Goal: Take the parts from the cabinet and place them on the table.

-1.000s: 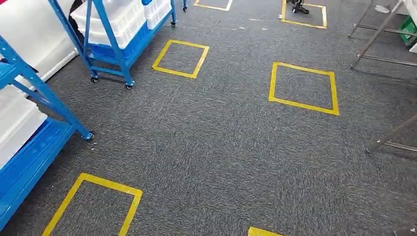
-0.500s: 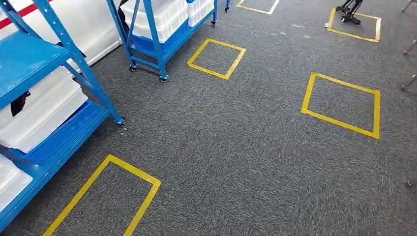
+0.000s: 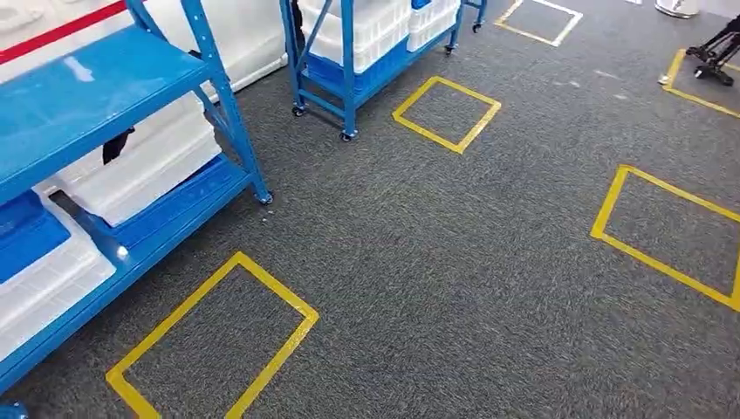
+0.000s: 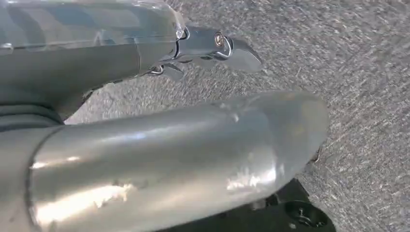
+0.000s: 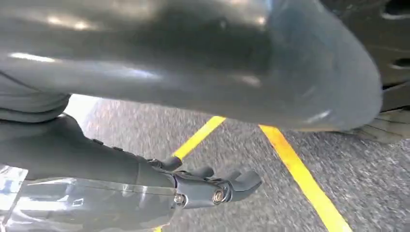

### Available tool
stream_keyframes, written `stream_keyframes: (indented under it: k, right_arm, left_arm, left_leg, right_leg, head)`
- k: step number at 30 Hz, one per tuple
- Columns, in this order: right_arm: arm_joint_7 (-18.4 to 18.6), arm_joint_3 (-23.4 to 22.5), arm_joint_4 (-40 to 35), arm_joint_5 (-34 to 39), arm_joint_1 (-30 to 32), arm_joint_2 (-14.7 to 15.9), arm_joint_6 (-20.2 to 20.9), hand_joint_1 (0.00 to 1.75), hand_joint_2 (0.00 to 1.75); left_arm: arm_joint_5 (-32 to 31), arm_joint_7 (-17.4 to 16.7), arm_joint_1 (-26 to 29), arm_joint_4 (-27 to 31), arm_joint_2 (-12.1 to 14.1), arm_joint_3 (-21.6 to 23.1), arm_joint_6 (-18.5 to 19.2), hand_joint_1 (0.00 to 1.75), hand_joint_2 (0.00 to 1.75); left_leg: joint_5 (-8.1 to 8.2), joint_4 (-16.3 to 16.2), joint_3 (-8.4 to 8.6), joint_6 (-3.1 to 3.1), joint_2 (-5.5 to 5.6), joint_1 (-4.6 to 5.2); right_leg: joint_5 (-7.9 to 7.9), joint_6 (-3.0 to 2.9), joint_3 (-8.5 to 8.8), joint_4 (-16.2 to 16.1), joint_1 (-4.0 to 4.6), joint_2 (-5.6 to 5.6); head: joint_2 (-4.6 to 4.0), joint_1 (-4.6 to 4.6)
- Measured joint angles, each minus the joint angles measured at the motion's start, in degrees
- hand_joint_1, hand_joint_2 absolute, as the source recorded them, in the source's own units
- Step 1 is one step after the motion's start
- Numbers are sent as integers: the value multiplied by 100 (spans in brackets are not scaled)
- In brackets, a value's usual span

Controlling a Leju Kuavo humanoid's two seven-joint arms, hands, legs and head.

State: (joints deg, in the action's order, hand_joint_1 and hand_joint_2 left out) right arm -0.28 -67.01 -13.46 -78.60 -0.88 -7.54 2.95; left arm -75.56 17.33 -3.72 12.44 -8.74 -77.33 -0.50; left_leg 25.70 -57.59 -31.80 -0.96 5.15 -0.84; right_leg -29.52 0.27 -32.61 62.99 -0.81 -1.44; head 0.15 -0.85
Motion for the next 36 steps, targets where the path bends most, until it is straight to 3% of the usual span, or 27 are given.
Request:
stream_keyframes:
  k: [1, 2, 5, 6, 7, 8, 9, 10, 11, 12, 13, 15, 16, 17, 20, 21, 22, 23, 24, 26, 27, 28, 30, 31, 32, 35, 36]
  right_arm:
    - [0, -4, 0, 0, 10, 2, 0, 0, 0]
    - [0, -9, 0, 0, 7, 2, -2, 0, 0]
    - [0, -11, 0, -2, -35, 2, -4, 0, 0]
    - [0, -11, 0, -4, -36, -4, -2, 0, 0]
    - [0, -13, 0, -9, -33, -4, 4, 0, 0]
    - [-2, -15, 0, -13, -16, -4, 11, 0, 0]
    - [2, -20, 0, -15, 6, -4, 22, 0, 0]
    - [2, -26, 2, -15, 26, -13, 24, 0, 0]
    - [2, -28, 2, -20, 26, -15, 28, 0, 0]
    - [2, -28, 2, -26, 23, -15, 33, 0, 0]
    - [4, -28, 2, -33, 19, -17, 42, 0, 0]
    - [2, -28, 7, -42, 1, -33, 44, 0, 0]
    - [2, -28, 7, -46, -2, -42, 44, 0, 0]
    - [2, -28, 7, -48, -1, -48, 44, 0, 0]
    - [0, -28, 13, -85, -28, -66, 39, 0, 0]
    - [-4, -28, 13, -87, -57, -74, 39, 0, 0]
    - [-9, -28, 15, -98, -45, -74, 37, 0, 0]
    - [-18, -28, 15, -101, -34, -74, 37, 0, 0]
    - [-17, -28, 18, -101, -32, -74, 37, 0, 0]
    - [-17, -28, 22, -101, -17, -74, 37, 0, 0]
    - [-15, -28, 24, -101, -15, -74, 39, 0, 0]
    - [-17, -28, 24, -101, -16, -74, 39, 0, 0]
    - [-17, -28, 24, -101, -15, -72, 39, 0, 0]
    - [-18, -28, 24, -103, -8, -72, 39, 0, 0]
    - [-15, -31, 24, -103, 1, -72, 39, 0, 0]
    - [-15, -31, 24, -103, -23, -74, 42, 0, 0]
    - [-15, -31, 24, -103, -38, -77, 42, 0, 0]
  left_arm:
    - [0, 0, -1, 0, -4, 0, 0, 0, 0]
    - [0, 0, -13, 0, -2, 0, 2, 0, 0]
    - [0, 0, 25, 0, -4, 0, 0, 0, 0]
    - [0, 0, 32, 0, 2, 0, 0, 0, 0]
    - [0, 0, 29, 0, 4, 0, 0, 0, 0]
    - [0, 0, 18, 0, 4, 0, -2, 0, 0]
    - [0, -2, 9, 0, 4, 0, -2, 0, 0]
    - [0, 0, 1, 0, 7, 0, -2, 0, 0]
    - [0, 0, 3, 0, 7, 0, -4, 0, 0]
    - [-2, 0, 15, 0, 7, 0, -4, 0, 0]
    - [-2, 0, 31, 0, 7, 0, -4, 0, 0]
    - [-2, 0, 37, 0, 15, 0, -4, 0, 0]
    - [-2, 0, 28, 0, 31, 0, -4, 0, 0]
    - [-2, 0, 14, 0, 35, 0, -4, 0, 0]
    - [-2, 0, 29, 0, 61, -2, -4, 0, 0]
    - [-2, 0, 35, 0, 63, -2, -4, 0, 0]
    - [-2, 0, 36, 0, 63, -2, -4, 0, 0]
    - [-2, -2, 30, 0, 68, -2, -4, 0, 0]
    - [-2, 0, 19, 0, 74, -2, -4, 0, 0]
    - [-2, 0, 16, 0, 74, -2, -2, 0, 0]
    - [-2, 0, 23, 0, 77, -2, -2, 0, 0]
    - [-2, 0, 29, 0, 79, -2, 0, 0, 0]
    - [-2, 0, 31, 0, 76, -2, 0, 0, 0]
    - [-2, 0, 30, 0, 76, -2, 0, 0, 0]
    - [-2, 0, 27, 0, 77, -2, 0, 0, 0]
    - [-2, 0, 35, 0, 79, -2, 0, 0, 0]
    - [-2, -2, 46, 0, 81, -2, 0, 0, 0]
  left_leg:
    - [0, -4, -11, 12, 64, -10]
    - [10, -39, -28, 64, 120, 28]
    - [-30, 23, -71, 186, 272, -17]
    - [-20, 0, -80, 224, 288, 12]
    - [81, -129, -126, 213, -47, 22]
    - [307, -433, -270, 218, -286, 26]
    - [566, -888, -476, 234, -395, 20]
    - [790, -1375, -696, 252, -430, 16]
    - [908, -1730, -847, 268, -445, 13]
    - [885, -1833, -878, 276, -461, 11]
    - [736, -1643, -764, 278, -481, 10]
    - [259, -622, -188, 251, -600, 15]
    - [109, -118, 104, 212, -862, 31]
    - [177, -12, 149, 153, -1035, 81]
    - [139, -7, 92, 99, -831, 98]
    - [99, 62, 104, 44, -744, 66]
    - [43, 119, 171, 22, -688, 20]
    - [23, 137, 163, -17, -622, 10]
    - [4, 135, 131, -35, -555, 10]
    - [-9, 124, 92, -44, -409, 16]
    - [-15, 103, 77, -36, -321, 16]
    - [-14, 88, 72, -33, -237, 15]
    - [-4, 50, 75, -5, -63, 10]
    - [3, 28, 70, 17, 12, 7]
    - [2, 10, 40, 56, 58, 17]
    - [-27, 6, -29, 176, 213, 11]
    - [-40, 16, -53, 222, 280, 6]
  right_leg:
    - [107, -32, 169, -432, -12, -277]
    - [88, -30, 182, -481, 7, -333]
    - [98, -98, 183, -465, 46, -162]
    - [141, -159, 196, -543, -22, -78]
    - [155, -202, 216, -575, -12, 16]
    - [152, -256, 213, -577, -2, 93]
    - [144, -268, 210, -576, 16, 186]
    - [136, -279, 210, -574, 36, 280]
    - [132, -284, 202, -571, 47, 373]
    - [127, -282, 203, -569, 50, 452]
    - [119, -278, 207, -566, 55, 525]
    - [93, -255, 240, -550, 56, 665]
    - [75, -237, 261, -539, 71, 726]
    - [49, -197, 269, -521, 113, 779]
    - [55, -125, 310, -540, 87, 923]
    - [45, -81, 348, -550, 113, 989]
    - [-21, -42, 352, -504, 60, 837]
    - [-204, -17, 253, -285, 52, 487]
    - [-459, 1, 51, 131, 26, 284]
    - [-824, 31, -380, 1016, 3, 177]
    - [-813, 38, -486, 1204, 3, 170]
    - [-657, 41, -450, 1099, -4, 168]
    - [-107, 26, -67, 251, -26, 100]
    - [128, 17, 165, -247, -46, -52]
    - [25, 10, 233, -411, -62, -346]
    - [72, -68, 204, -425, 8, -179]
    - [89, -116, 216, -451, -13, -104]
  head:
    - [0, 2]
    - [0, 11]
    - [0, -2]
    - [0, 9]
    - [0, 4]
    - [0, 59]
    - [0, 70]
    - [0, 70]
    - [0, 70]
    - [2, 72]
    - [0, 68]
    - [0, 72]
    - [0, 74]
    - [0, 68]
    - [0, 52]
    - [0, 57]
    - [0, 50]
    - [0, 22]
    - [2, 0]
    - [0, 4]
    - [0, 4]
    - [0, 0]
    - [0, 4]
    - [0, -2]
    - [2, 4]
    - [0, 7]
    - [2, 11]
